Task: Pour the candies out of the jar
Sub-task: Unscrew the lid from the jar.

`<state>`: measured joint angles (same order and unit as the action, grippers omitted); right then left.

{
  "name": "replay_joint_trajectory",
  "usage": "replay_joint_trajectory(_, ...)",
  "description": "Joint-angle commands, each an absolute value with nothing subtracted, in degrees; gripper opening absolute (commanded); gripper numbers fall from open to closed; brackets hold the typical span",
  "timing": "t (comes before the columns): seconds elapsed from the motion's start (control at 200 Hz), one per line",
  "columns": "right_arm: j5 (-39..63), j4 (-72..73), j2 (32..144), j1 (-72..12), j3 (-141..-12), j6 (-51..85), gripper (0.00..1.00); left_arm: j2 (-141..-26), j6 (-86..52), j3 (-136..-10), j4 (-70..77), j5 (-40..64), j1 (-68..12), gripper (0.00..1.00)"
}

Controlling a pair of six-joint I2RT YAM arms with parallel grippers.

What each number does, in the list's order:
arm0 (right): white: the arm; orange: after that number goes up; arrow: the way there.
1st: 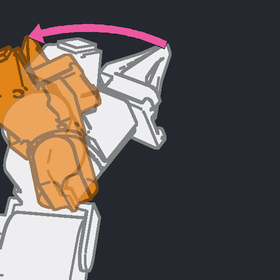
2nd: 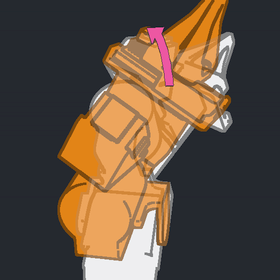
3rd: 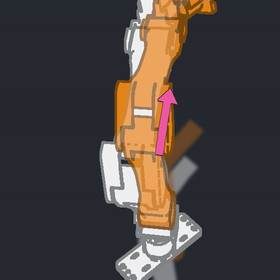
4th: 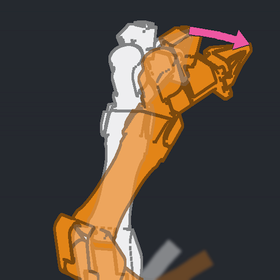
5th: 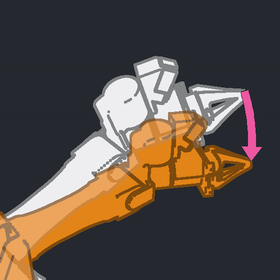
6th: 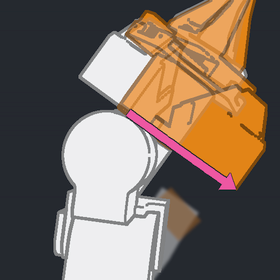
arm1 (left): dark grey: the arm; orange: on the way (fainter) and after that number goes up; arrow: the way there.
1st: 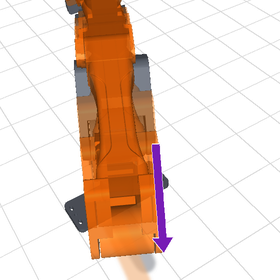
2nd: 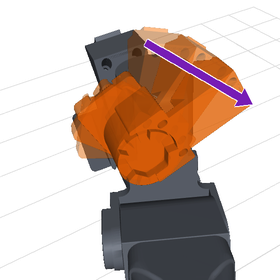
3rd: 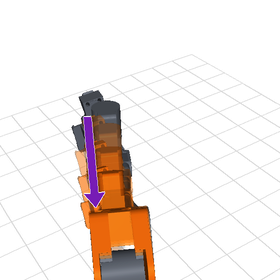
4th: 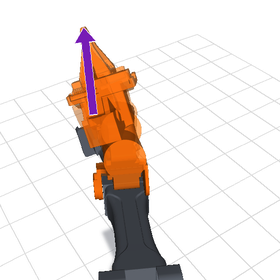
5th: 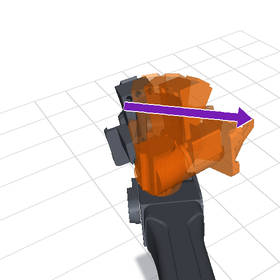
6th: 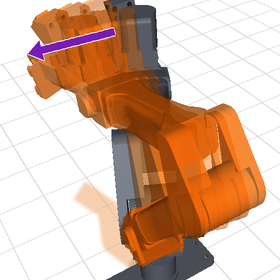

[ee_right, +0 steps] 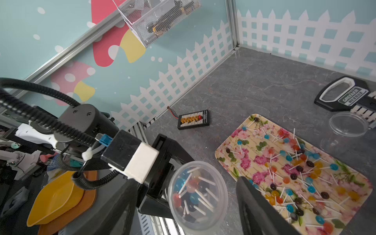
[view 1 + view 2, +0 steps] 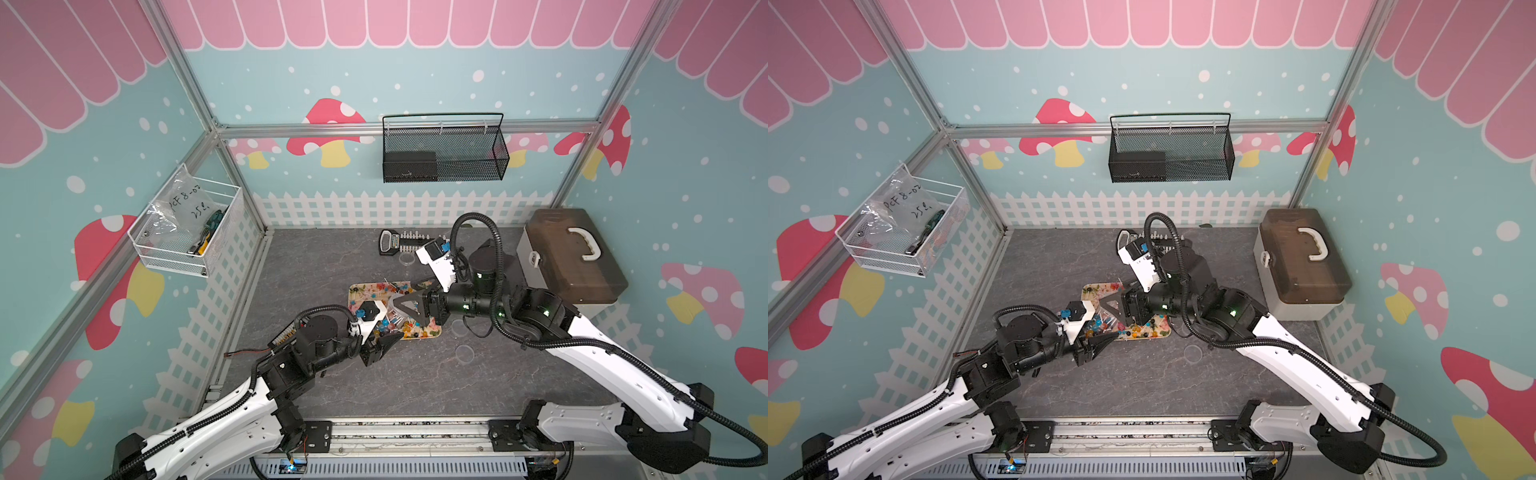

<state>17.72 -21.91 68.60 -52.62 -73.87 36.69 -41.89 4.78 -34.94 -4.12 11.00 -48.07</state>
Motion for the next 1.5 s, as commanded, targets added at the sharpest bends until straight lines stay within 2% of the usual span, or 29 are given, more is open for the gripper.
replay_joint_trajectory(0.0, 17.4, -21.4, 68.4, -53.0, -73.8, 34.8, 0.41, -39.8, 4.6, -34.9, -2.4, 12.3, -48.3, 0.44)
replay_joint_trajectory(0.185, 18.5, -25.1, 69.1, -52.5, -78.8, 24.2, 0.37, -38.5, 0.2, -37.3, -5.3, 19.8, -48.3, 0.45)
replay_joint_trajectory(0.405, 32.5, -24.7, 66.3, -52.2, -81.7, 1.3, 0.38, -38.9, -7.9, -42.0, -10.8, 33.5, -48.3, 0.46)
replay_joint_trajectory(0.575, 36.1, -28.0, 66.4, -51.7, -83.7, -3.1, 0.38, -37.9, -10.5, -41.7, -10.7, 37.4, -48.3, 0.48)
replay_joint_trajectory(0.896, 37.0, -29.6, 67.1, -51.7, -83.9, -2.1, 0.39, -36.8, -9.8, -39.8, -6.8, 34.1, -48.3, 0.47)
replay_joint_trajectory(0.936, 36.8, -29.6, 67.1, -51.7, -83.9, -1.8, 0.44, -36.6, -9.6, -39.5, -6.4, 33.5, -48.3, 0.47)
replay_joint_trajectory(1.001, 35.8, -29.6, 66.9, -51.8, -83.9, -1.4, 0.63, -36.3, -9.2, -39.0, -5.8, 32.2, -48.3, 0.46)
replay_joint_trajectory(1.086, 34.8, -28.9, 65.9, -51.8, -84.0, -0.5, 0.71, -35.7, -8.6, -37.9, -4.7, 29.3, -48.3, 0.46)
replay_joint_trajectory(1.181, 33.0, -26.4, 64.2, -51.8, -83.4, 2.9, 0.74, -35.3, -6.9, -36.7, -3.0, 25.1, -48.3, 0.46)
replay_joint_trajectory(1.291, 25.5, -24.3, 62.7, -51.8, -82.4, 11.4, 0.76, -35.5, -4.4, -35.2, -1.2, 19.5, -48.3, 0.45)
replay_joint_trajectory(1.491, 14.3, -28.7, 64.6, -51.8, -82.5, 25.4, 0.75, -38.8, 2.5, -33.4, 0.0, 10.0, -48.3, 0.43)
